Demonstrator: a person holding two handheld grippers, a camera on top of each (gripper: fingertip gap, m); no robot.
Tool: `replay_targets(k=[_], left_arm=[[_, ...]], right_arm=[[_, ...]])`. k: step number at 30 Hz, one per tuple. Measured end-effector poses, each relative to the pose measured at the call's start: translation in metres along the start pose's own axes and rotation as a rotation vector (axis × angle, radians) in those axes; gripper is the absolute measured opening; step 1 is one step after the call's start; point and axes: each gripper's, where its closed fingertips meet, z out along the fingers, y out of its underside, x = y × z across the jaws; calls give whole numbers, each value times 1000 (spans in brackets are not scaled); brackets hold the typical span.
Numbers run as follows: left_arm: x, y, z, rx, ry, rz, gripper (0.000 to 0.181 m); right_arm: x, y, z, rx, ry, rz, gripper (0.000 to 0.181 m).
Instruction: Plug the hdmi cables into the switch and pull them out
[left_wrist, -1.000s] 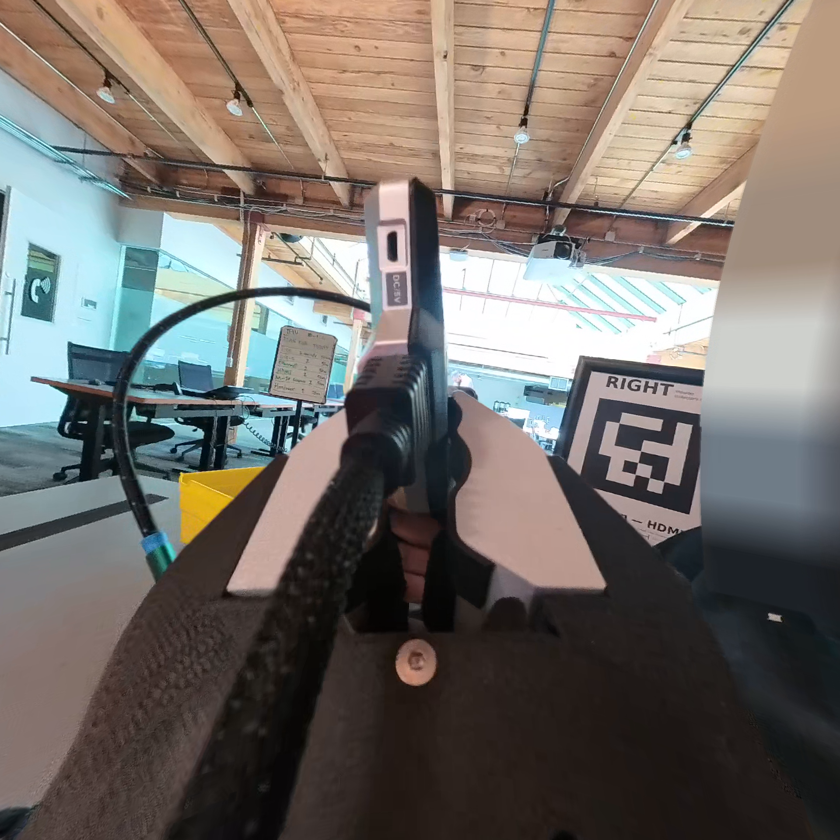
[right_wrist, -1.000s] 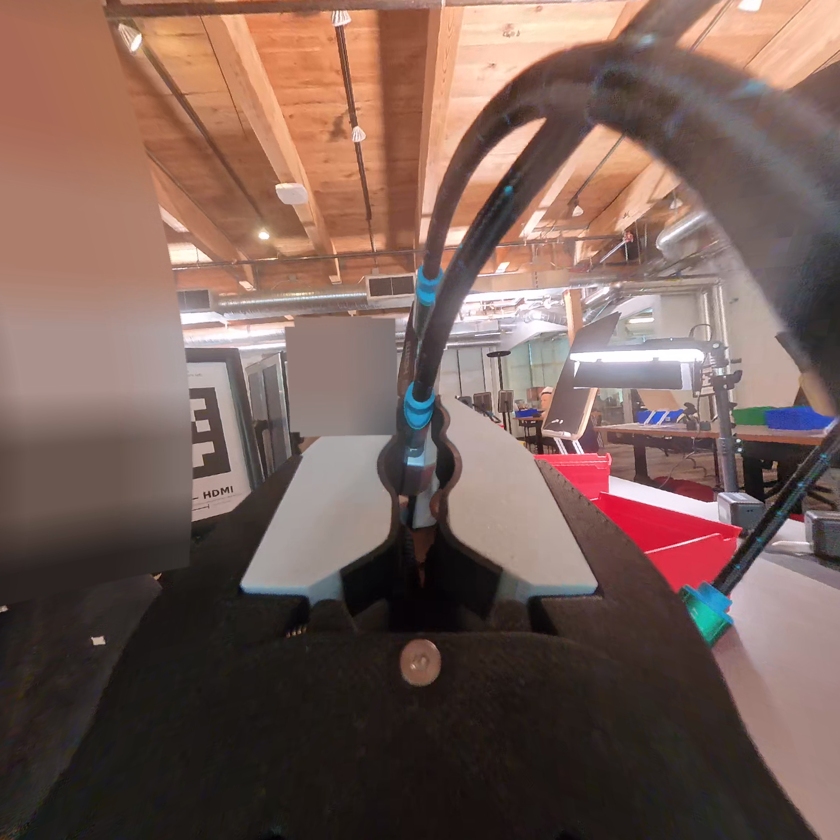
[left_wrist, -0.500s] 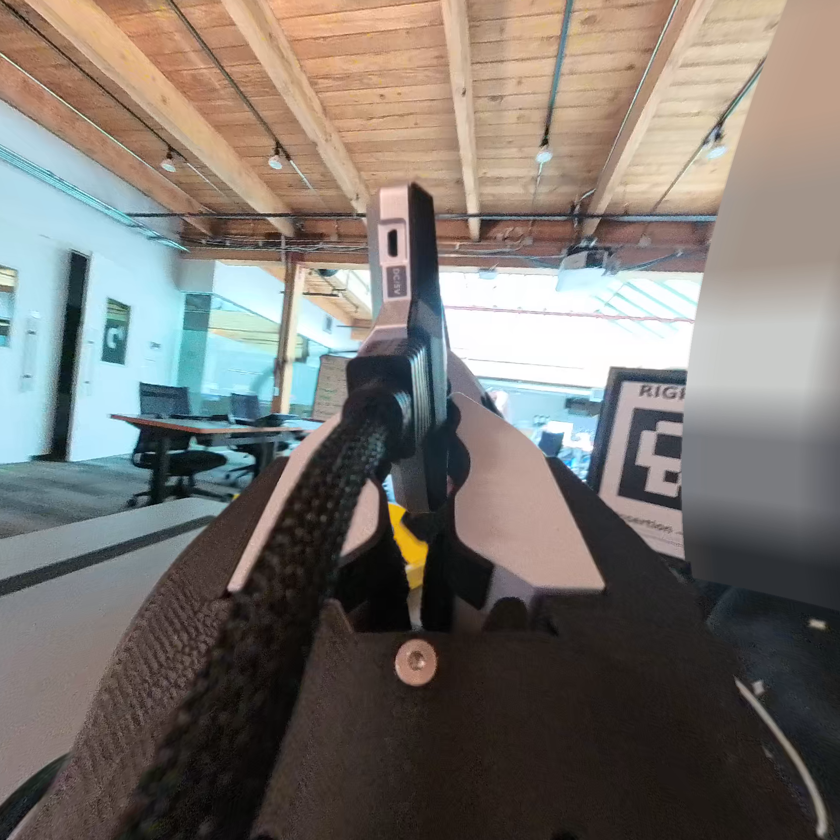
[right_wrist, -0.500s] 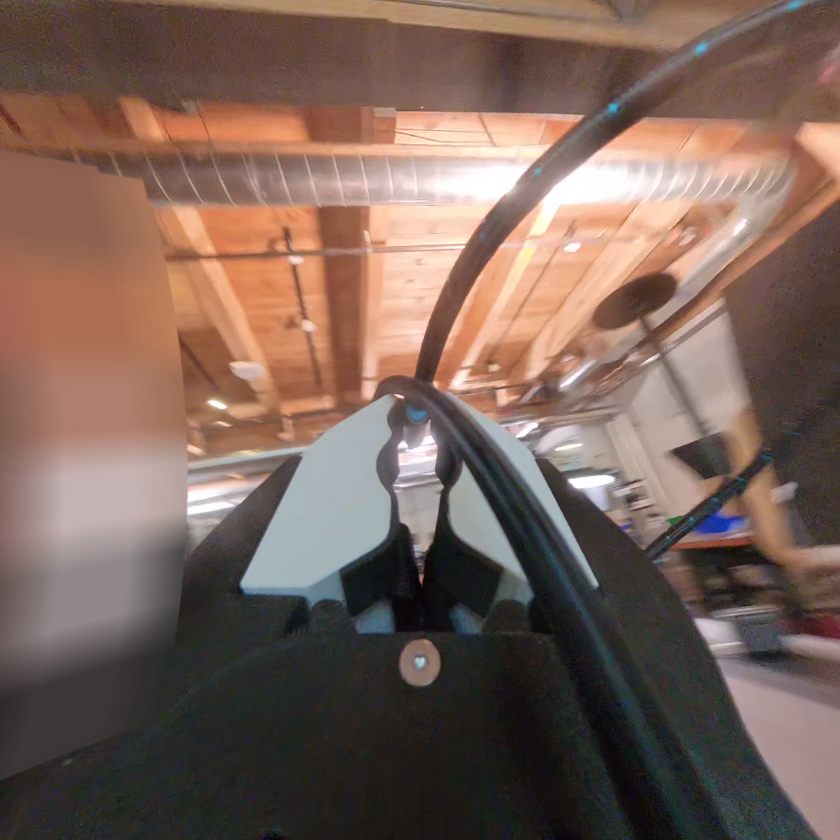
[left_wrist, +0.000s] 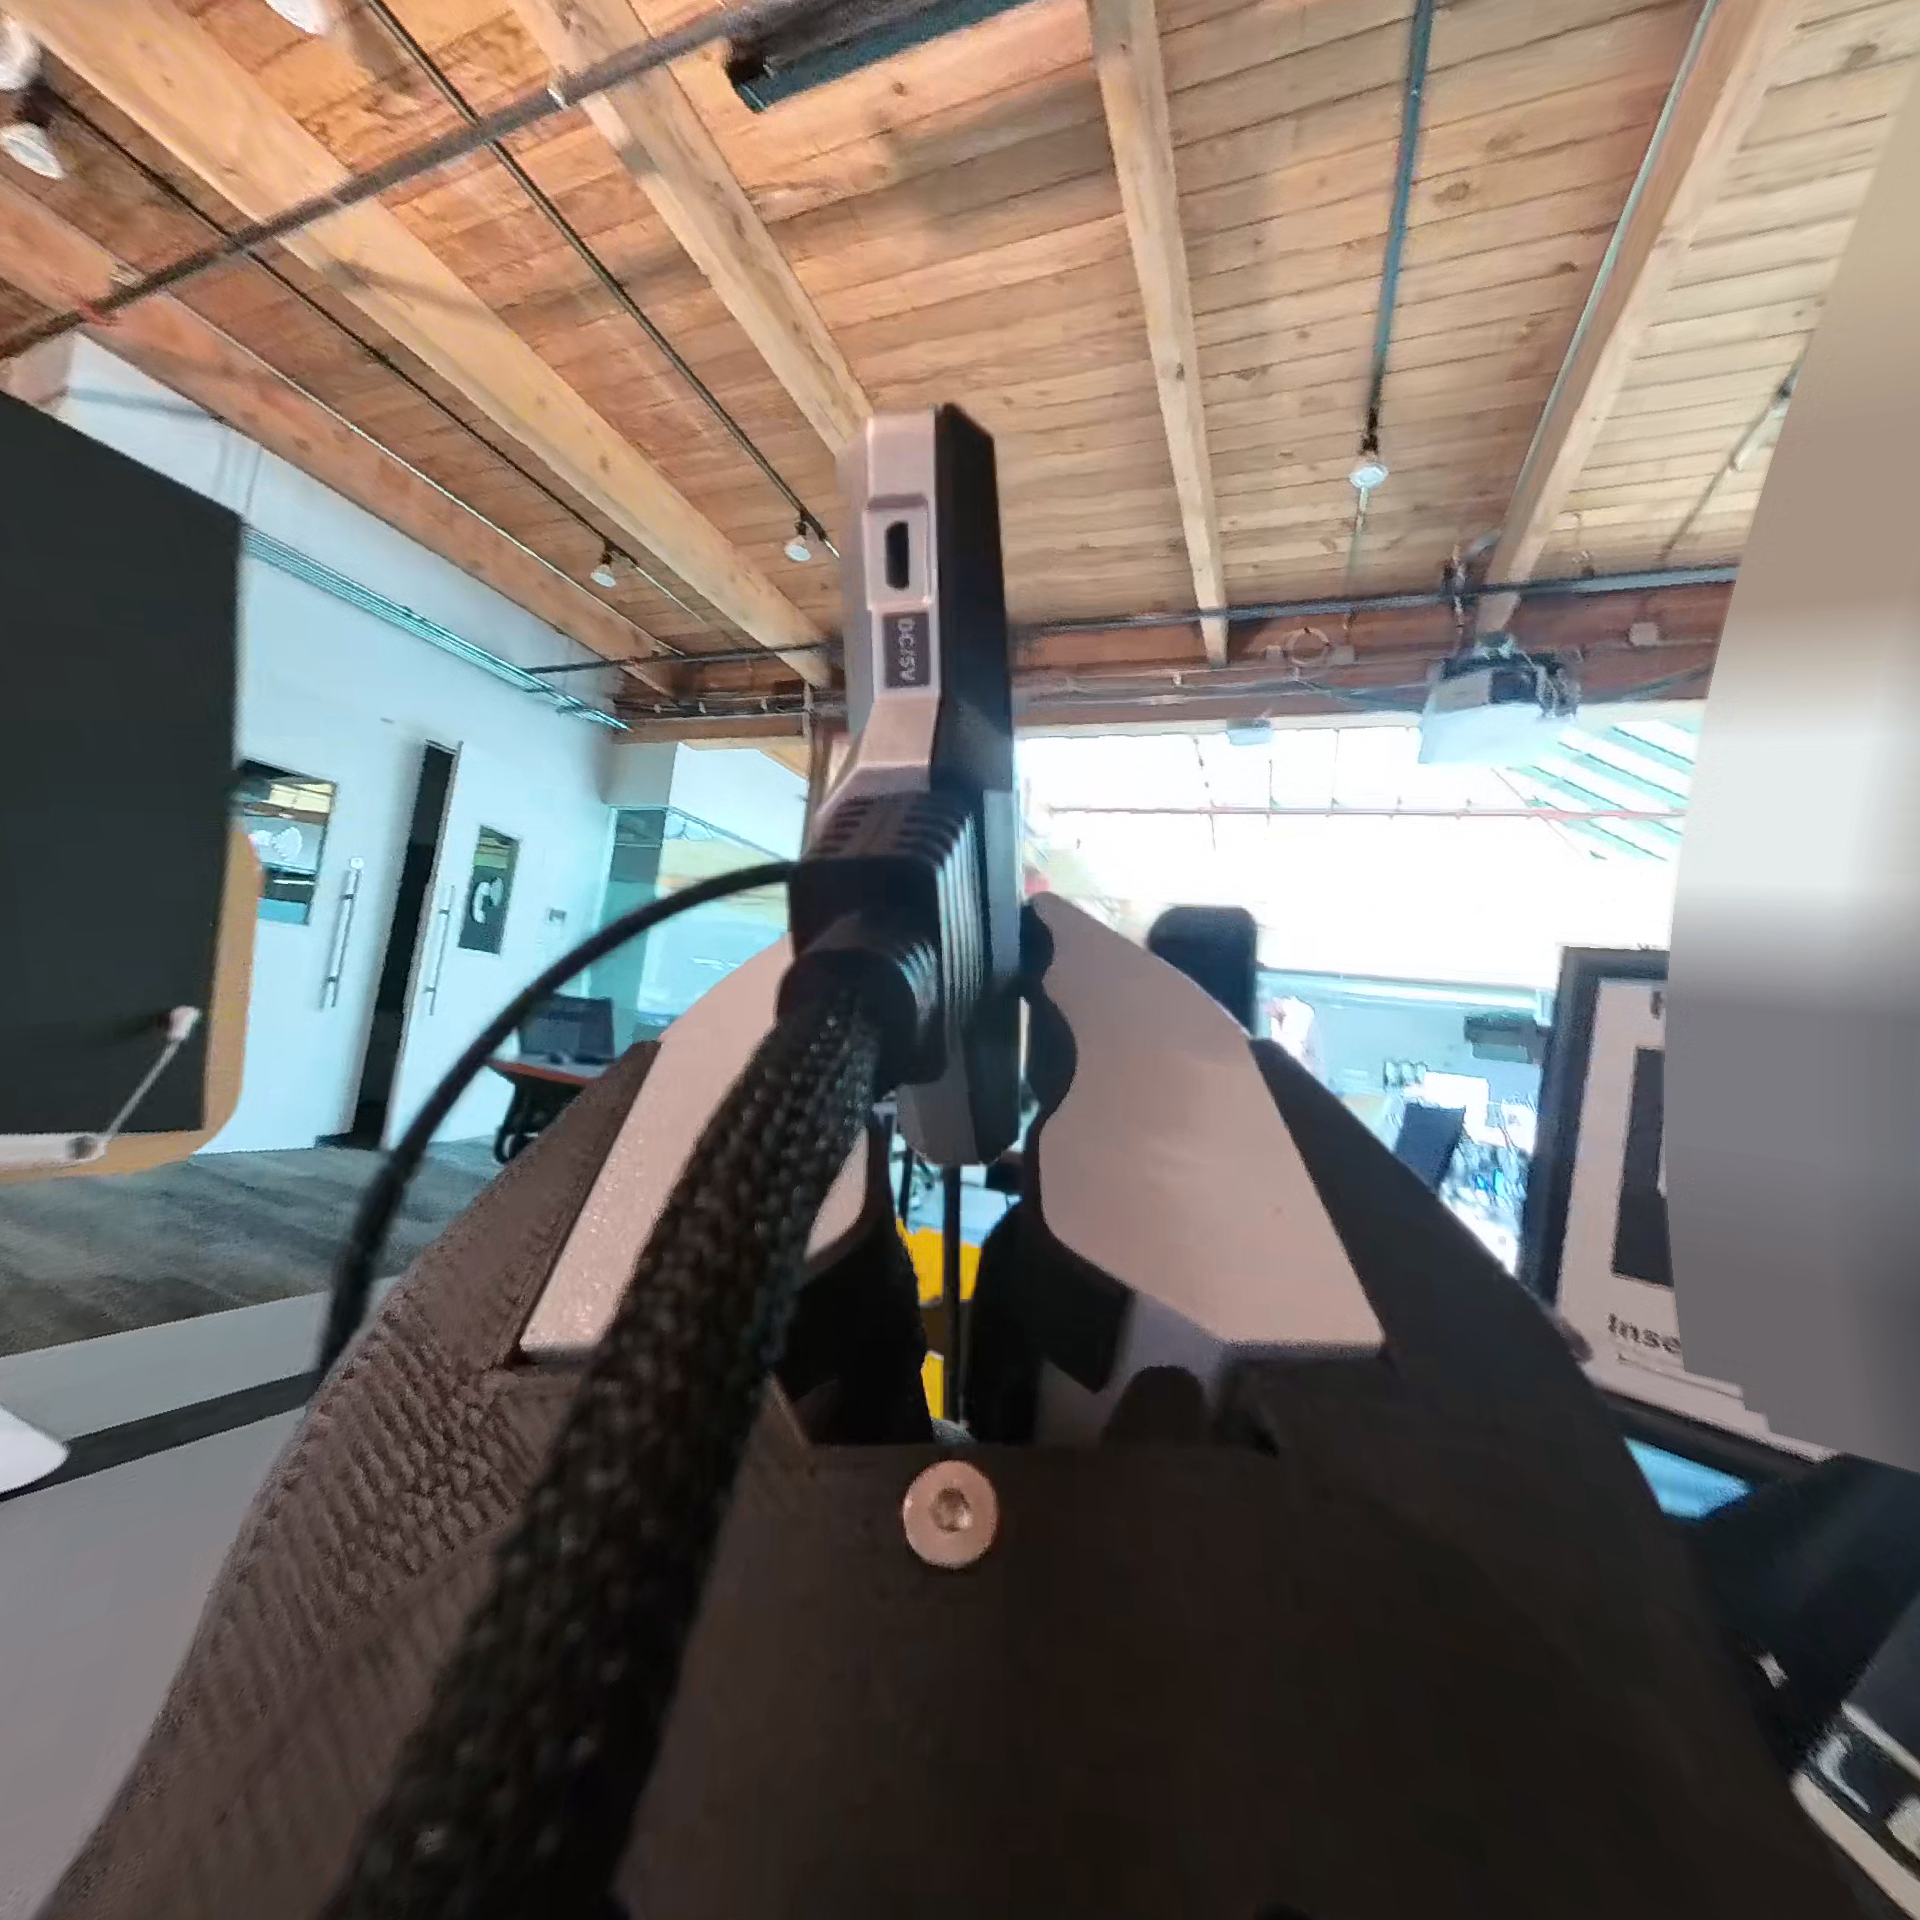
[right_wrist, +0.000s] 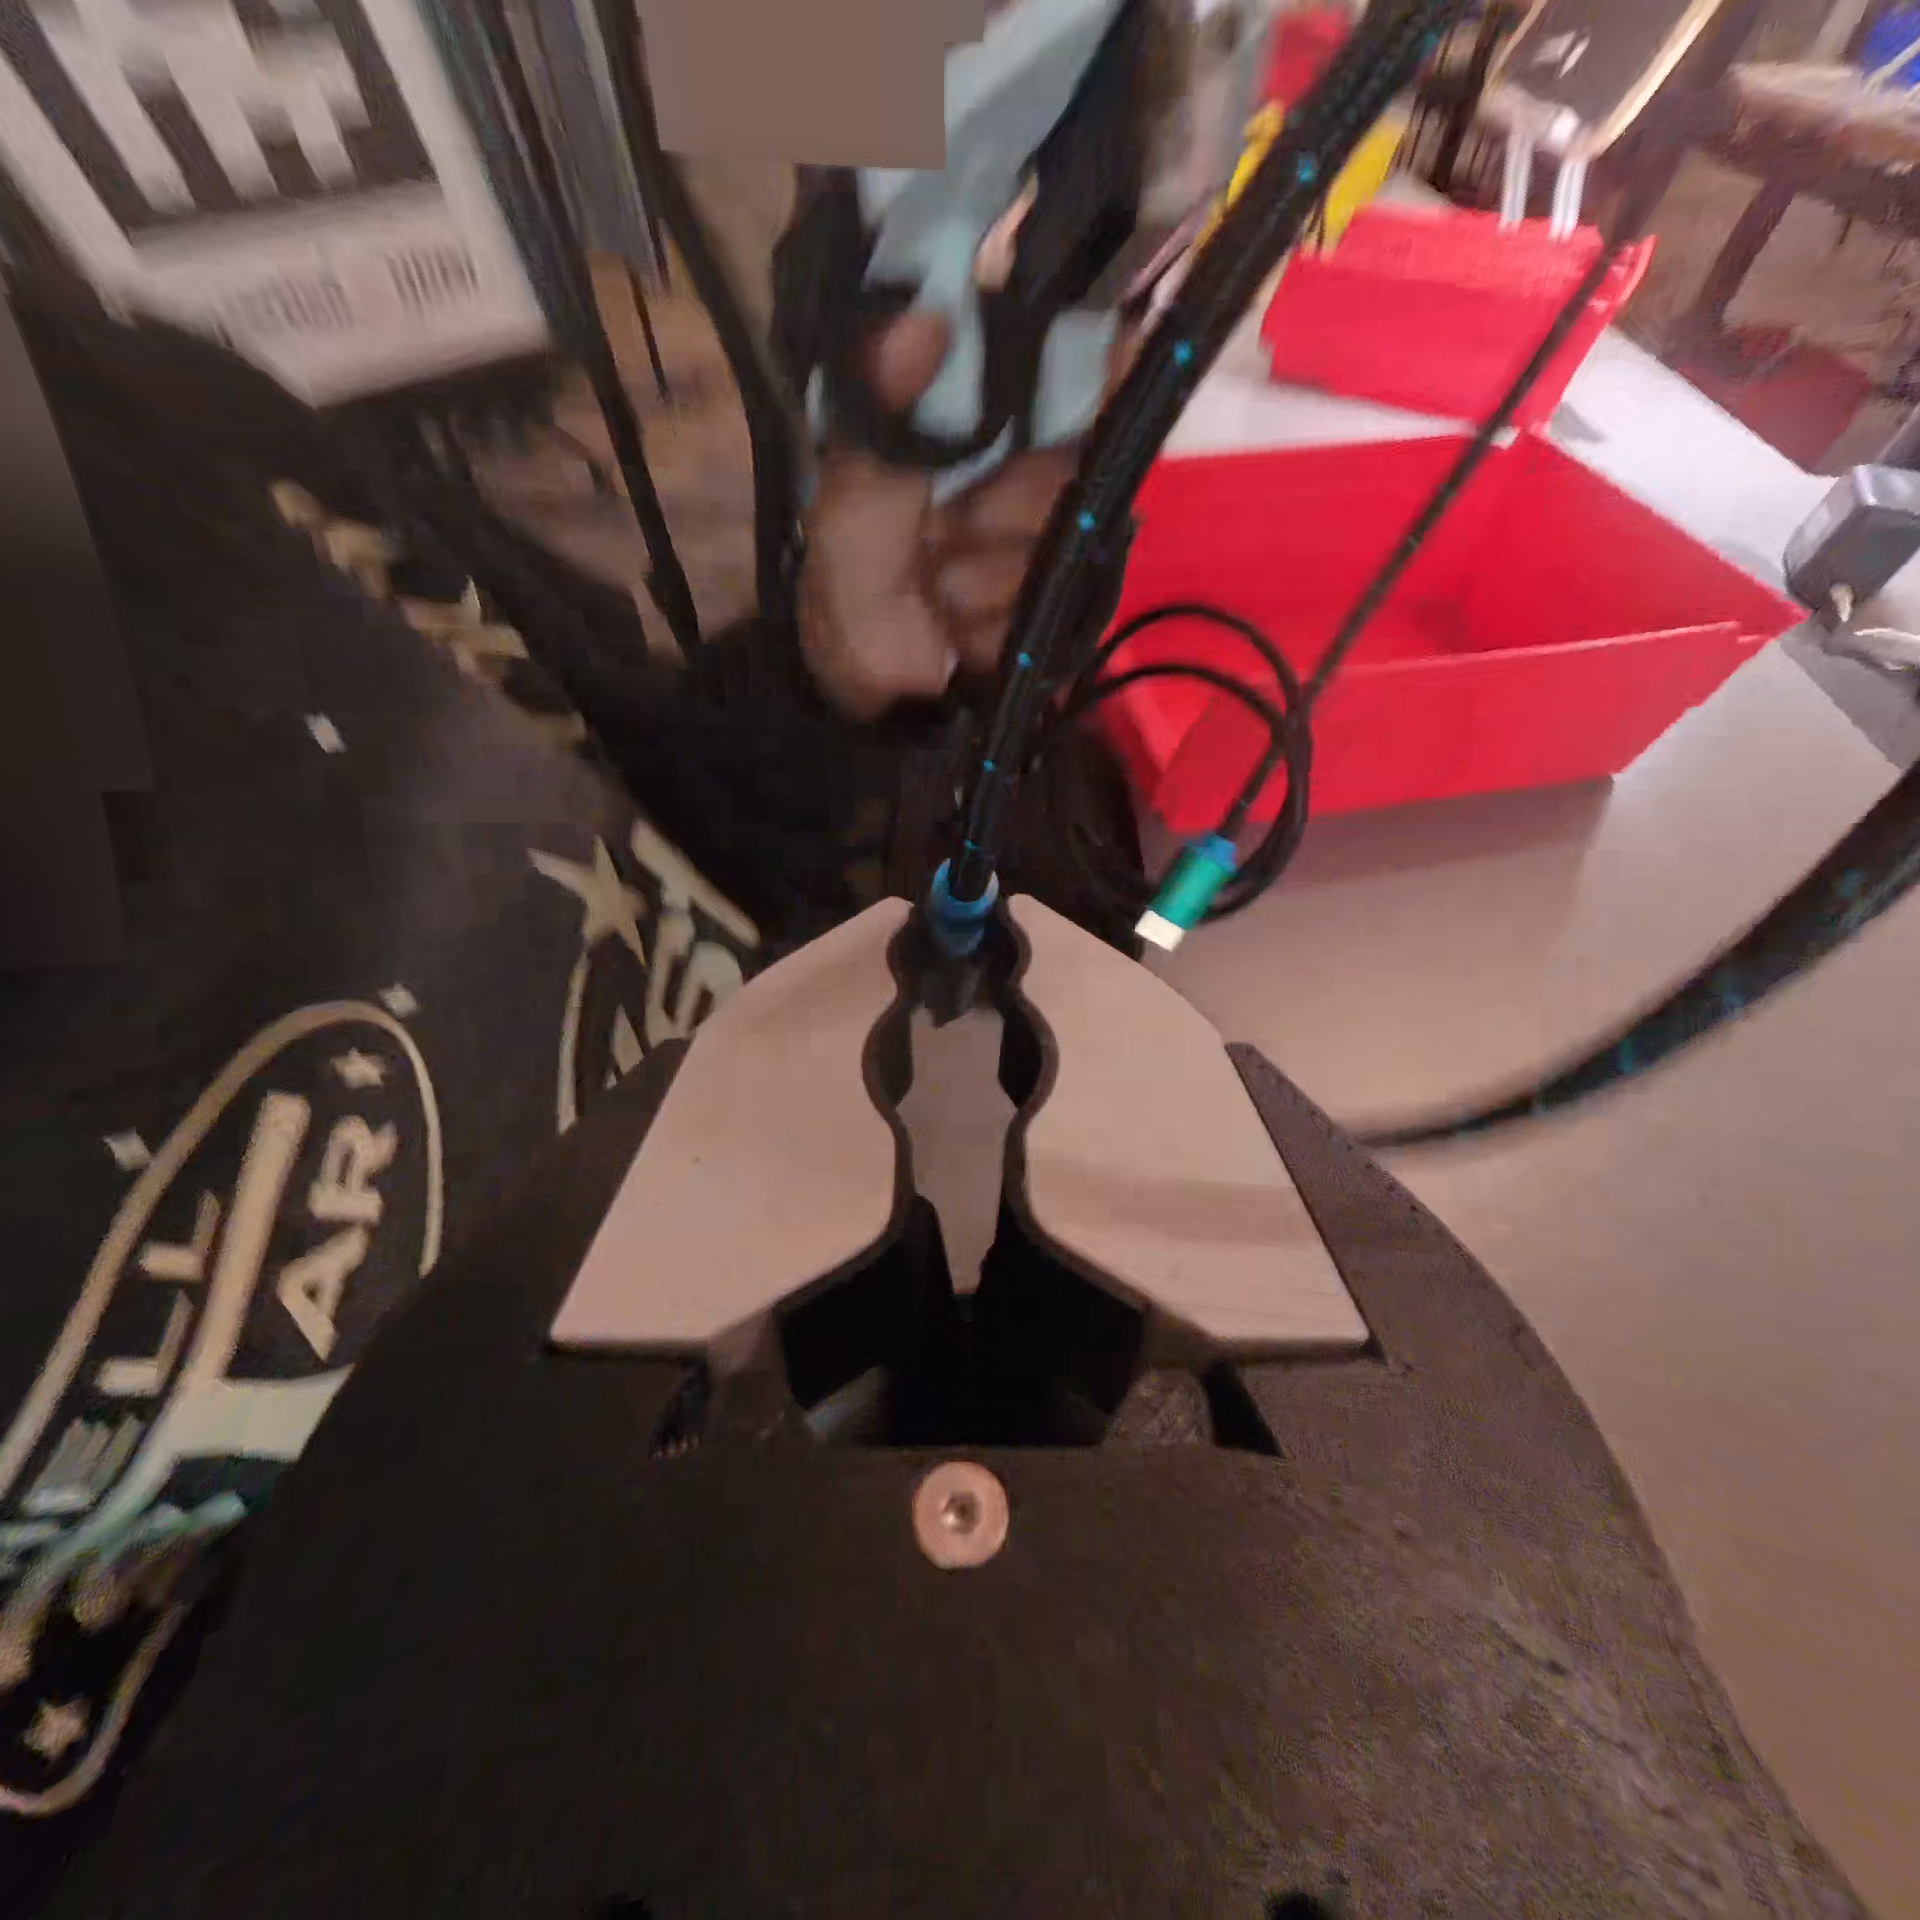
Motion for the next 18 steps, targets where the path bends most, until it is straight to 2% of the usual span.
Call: replay_targets(k=[3, 6, 10, 13, 18], left_arm=[[-19, -19, -10, 80, -78, -1, 20], [-25, -35, -18, 112, -105, 21, 20], [-23, -42, -20, 107, -103, 71, 20], [-22, -39, -19, 103, -96, 58, 20], [-28, -32, -17, 95, -117, 59, 20]], right_arm=[[-19, 8, 2, -96, 13, -200, 12], [-29, -6, -17, -40, 71, -314, 12], [-27, -37, -78, 158, 259, -355, 12], [-26, -43, -129, 244, 409, -374, 12], [-50, -47, -182, 419, 419, -440, 12]])
